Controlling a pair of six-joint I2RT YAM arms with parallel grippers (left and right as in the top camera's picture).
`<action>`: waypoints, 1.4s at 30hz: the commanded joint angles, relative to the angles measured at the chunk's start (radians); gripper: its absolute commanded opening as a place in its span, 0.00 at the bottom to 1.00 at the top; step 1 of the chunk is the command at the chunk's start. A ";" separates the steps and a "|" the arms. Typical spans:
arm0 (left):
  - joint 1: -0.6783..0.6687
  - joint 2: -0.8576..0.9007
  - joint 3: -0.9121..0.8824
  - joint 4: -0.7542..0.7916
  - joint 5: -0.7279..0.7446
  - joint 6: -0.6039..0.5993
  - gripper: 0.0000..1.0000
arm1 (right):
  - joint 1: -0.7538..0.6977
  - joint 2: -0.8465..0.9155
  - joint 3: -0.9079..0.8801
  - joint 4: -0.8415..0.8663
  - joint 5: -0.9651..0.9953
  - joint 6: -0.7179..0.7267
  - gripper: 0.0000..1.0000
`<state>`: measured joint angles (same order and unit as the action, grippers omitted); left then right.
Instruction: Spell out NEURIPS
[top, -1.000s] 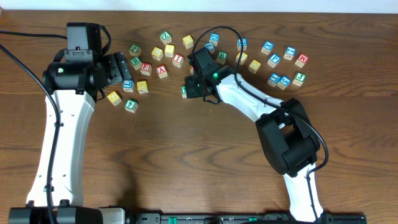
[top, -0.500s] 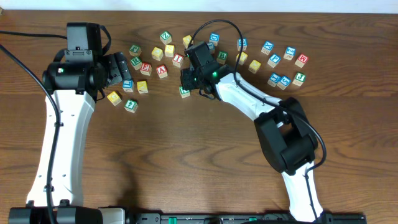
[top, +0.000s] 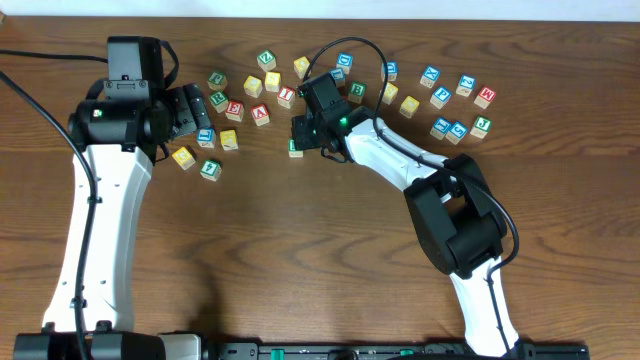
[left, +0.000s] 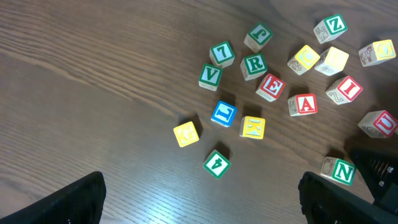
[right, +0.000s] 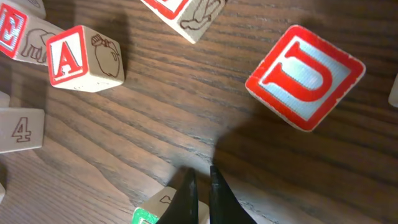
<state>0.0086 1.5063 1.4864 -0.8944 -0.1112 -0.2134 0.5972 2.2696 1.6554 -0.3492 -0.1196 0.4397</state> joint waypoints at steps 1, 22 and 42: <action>0.003 0.004 0.001 -0.006 -0.013 -0.010 0.98 | 0.000 0.008 0.018 -0.010 -0.006 -0.006 0.02; 0.003 0.004 0.001 -0.005 -0.013 -0.010 0.98 | 0.013 0.008 0.018 0.035 -0.035 -0.055 0.07; 0.003 0.004 0.001 -0.007 -0.013 -0.010 0.98 | 0.013 0.008 0.018 0.016 -0.093 -0.119 0.06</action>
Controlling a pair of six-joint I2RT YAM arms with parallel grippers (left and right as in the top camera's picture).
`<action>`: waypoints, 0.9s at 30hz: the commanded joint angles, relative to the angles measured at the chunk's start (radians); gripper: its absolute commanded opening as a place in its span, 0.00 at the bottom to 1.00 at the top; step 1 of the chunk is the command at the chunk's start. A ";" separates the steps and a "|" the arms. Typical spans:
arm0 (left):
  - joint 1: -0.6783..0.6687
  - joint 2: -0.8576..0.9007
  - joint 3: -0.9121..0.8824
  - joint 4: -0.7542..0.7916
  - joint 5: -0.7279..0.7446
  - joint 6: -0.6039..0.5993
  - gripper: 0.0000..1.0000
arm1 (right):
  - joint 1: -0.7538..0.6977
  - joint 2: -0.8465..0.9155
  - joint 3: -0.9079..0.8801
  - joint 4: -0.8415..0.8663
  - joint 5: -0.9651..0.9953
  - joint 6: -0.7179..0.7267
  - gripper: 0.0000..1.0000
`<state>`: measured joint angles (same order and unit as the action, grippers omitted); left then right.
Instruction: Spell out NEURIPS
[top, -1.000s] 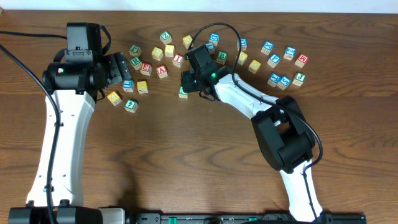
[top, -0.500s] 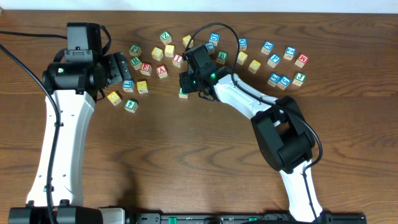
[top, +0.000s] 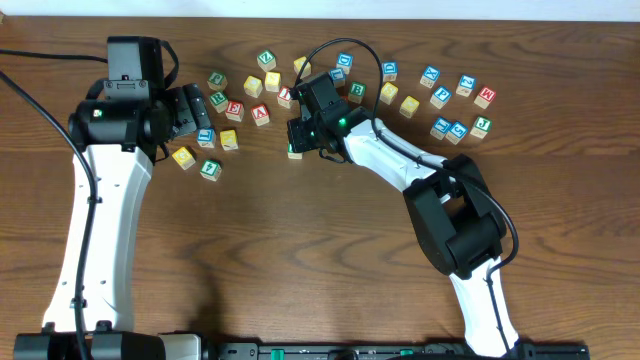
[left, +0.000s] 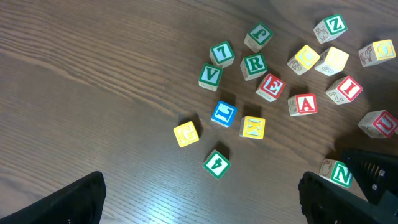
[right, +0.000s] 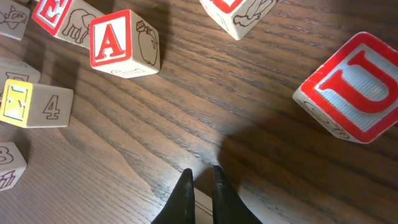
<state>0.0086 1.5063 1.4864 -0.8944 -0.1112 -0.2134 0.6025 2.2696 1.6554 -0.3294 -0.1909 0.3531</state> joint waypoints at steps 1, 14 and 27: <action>0.003 0.004 0.001 -0.008 -0.013 -0.010 0.98 | 0.008 0.008 0.018 -0.006 -0.022 -0.033 0.06; 0.003 0.004 0.001 -0.009 -0.013 -0.010 0.98 | -0.005 0.003 0.025 -0.003 -0.024 -0.033 0.09; 0.003 0.004 0.001 -0.009 -0.013 -0.010 0.98 | -0.060 -0.140 0.045 -0.031 -0.074 -0.033 0.14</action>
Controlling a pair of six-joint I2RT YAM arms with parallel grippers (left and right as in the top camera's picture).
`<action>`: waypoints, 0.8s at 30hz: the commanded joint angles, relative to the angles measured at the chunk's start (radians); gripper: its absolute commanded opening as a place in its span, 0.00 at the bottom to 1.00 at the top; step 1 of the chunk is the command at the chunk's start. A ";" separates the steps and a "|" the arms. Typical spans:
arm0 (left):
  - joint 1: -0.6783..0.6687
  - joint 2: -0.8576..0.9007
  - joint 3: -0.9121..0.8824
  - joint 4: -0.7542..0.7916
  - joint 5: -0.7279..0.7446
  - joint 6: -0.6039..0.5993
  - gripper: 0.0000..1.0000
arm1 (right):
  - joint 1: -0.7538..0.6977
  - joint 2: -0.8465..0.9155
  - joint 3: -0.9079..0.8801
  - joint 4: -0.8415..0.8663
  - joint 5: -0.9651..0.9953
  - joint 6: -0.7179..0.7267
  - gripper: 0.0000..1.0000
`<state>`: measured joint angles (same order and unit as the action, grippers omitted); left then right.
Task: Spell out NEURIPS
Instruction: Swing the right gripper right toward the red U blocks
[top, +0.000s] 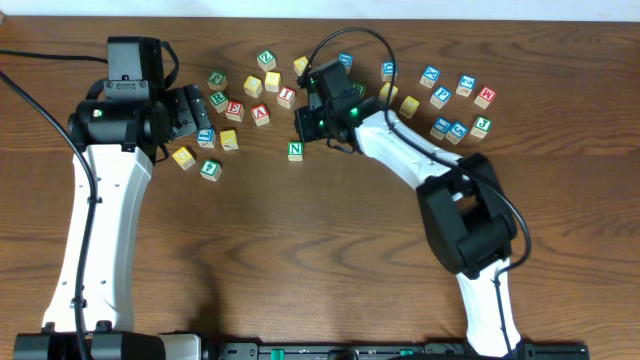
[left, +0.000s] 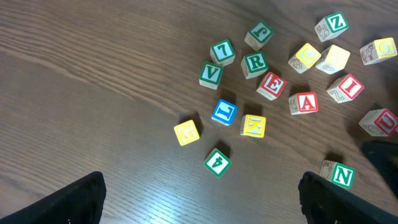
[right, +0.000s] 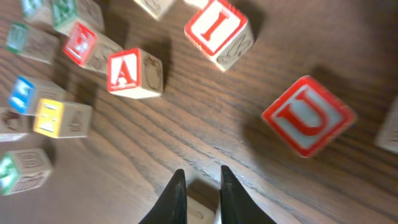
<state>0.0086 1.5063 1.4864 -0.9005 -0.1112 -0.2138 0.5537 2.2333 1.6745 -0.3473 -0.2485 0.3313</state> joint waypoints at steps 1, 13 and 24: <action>0.003 0.004 0.001 -0.003 -0.013 -0.010 0.98 | -0.014 -0.123 0.026 -0.024 -0.016 -0.011 0.15; 0.003 0.004 0.001 -0.003 -0.013 -0.009 0.98 | -0.071 -0.282 0.026 -0.201 -0.016 -0.011 0.18; 0.003 0.004 0.001 -0.004 -0.013 -0.010 0.98 | -0.116 -0.305 0.026 -0.379 0.019 -0.011 0.22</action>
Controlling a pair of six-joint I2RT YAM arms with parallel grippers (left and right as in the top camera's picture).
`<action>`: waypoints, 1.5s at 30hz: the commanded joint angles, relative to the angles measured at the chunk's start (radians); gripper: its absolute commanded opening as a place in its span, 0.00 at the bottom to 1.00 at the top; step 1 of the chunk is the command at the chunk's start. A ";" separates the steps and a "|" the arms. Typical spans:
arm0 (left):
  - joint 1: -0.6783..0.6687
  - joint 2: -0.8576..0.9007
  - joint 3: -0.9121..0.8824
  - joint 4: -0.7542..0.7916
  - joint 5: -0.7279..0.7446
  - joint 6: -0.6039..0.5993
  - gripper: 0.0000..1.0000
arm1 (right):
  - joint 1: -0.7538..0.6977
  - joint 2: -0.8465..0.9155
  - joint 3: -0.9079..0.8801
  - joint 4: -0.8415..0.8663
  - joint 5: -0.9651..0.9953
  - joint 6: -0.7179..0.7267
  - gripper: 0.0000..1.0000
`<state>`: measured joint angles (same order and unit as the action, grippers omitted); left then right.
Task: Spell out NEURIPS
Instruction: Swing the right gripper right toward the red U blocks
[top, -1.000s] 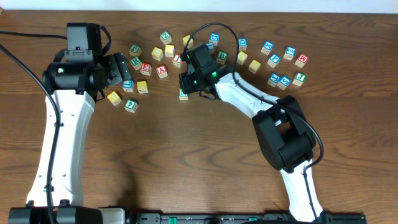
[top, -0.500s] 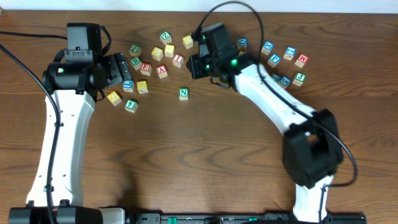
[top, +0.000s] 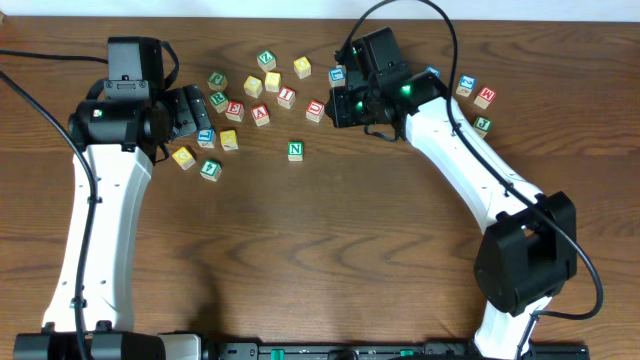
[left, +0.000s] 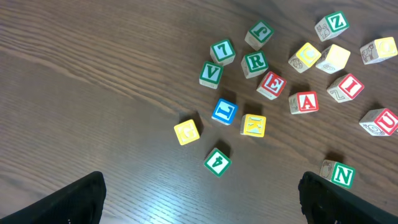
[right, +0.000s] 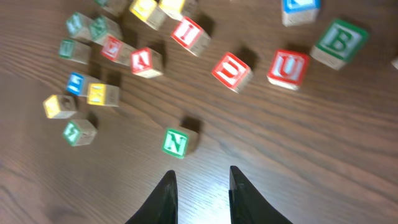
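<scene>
The green N block (top: 295, 150) (right: 176, 142) (left: 341, 174) lies alone on the wood, in front of the scattered letter blocks. Behind it lie a red U (top: 315, 110) (right: 231, 71), a red I (right: 189, 32), a red A (right: 144, 59), a red E (left: 271, 84) (right: 115, 46) and a green R (left: 254, 63). My right gripper (right: 202, 186) (top: 342, 108) hangs open and empty, raised above the table, back and right of the N. Well left of the N, my left gripper (left: 199, 205) (top: 193, 112) stands wide open and empty beside the left cluster.
A second red U (right: 288, 66) and a green B (right: 339, 40) lie further right. More blocks are scattered at the back right (top: 465, 85). Yellow, blue and green blocks (left: 217, 163) lie under the left gripper. Bare wood (top: 300, 250) fills the front.
My right gripper was low beside the red U with its fingers a little apart. Now it is higher and further right, opened wider. The N block and left arm have not moved.
My right gripper's fingers were nearly together low over the N block, and still there 1.7 s ago. Then the gripper was apart from the N, nearer the red U. Now it is raised and open, with the N lying free in front of the cluster.
</scene>
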<state>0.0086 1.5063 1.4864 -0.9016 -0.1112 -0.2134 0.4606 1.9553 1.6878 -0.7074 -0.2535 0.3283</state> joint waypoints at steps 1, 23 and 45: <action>0.003 0.004 0.001 -0.003 -0.013 -0.010 0.98 | -0.027 -0.027 0.012 -0.026 0.029 -0.008 0.22; 0.003 0.004 0.001 -0.002 -0.013 -0.010 0.98 | -0.051 -0.026 0.012 -0.060 0.124 -0.030 0.40; 0.003 0.004 0.001 -0.002 -0.013 -0.010 0.98 | -0.057 -0.026 0.012 -0.123 0.091 -0.019 0.46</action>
<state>0.0086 1.5063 1.4864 -0.9012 -0.1112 -0.2134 0.4137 1.9553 1.6878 -0.8284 -0.1604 0.3096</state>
